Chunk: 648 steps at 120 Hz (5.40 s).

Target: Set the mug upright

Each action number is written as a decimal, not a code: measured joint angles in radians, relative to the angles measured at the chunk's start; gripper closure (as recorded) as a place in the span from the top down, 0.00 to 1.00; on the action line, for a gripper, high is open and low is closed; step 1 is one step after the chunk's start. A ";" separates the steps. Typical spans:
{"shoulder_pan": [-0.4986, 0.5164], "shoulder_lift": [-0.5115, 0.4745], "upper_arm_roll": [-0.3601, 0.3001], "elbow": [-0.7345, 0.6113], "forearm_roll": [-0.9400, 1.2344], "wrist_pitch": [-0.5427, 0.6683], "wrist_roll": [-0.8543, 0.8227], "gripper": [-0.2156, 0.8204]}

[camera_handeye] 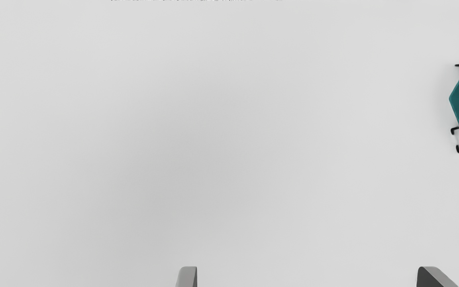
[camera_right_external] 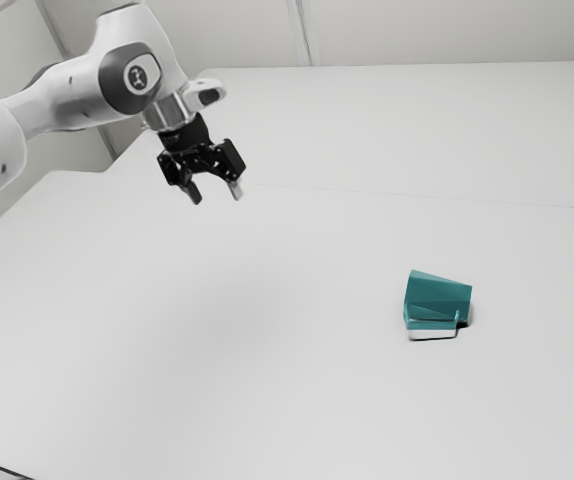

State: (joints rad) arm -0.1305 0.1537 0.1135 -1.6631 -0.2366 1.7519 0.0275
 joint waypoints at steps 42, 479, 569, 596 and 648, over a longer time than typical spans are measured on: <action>-0.037 0.102 -0.040 -0.139 -0.305 0.126 -0.001 0.79; -0.085 -0.231 -0.108 -0.600 0.276 0.513 -0.246 0.03; -0.033 -0.179 -0.097 -0.646 0.271 0.522 -0.250 0.43; -0.051 -0.213 -0.098 -0.646 0.269 0.511 -0.245 0.67; -0.063 -0.330 -0.102 -0.575 0.268 0.418 -0.240 0.78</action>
State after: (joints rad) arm -0.1933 -0.1766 0.0119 -2.2383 0.0314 2.1701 -0.2120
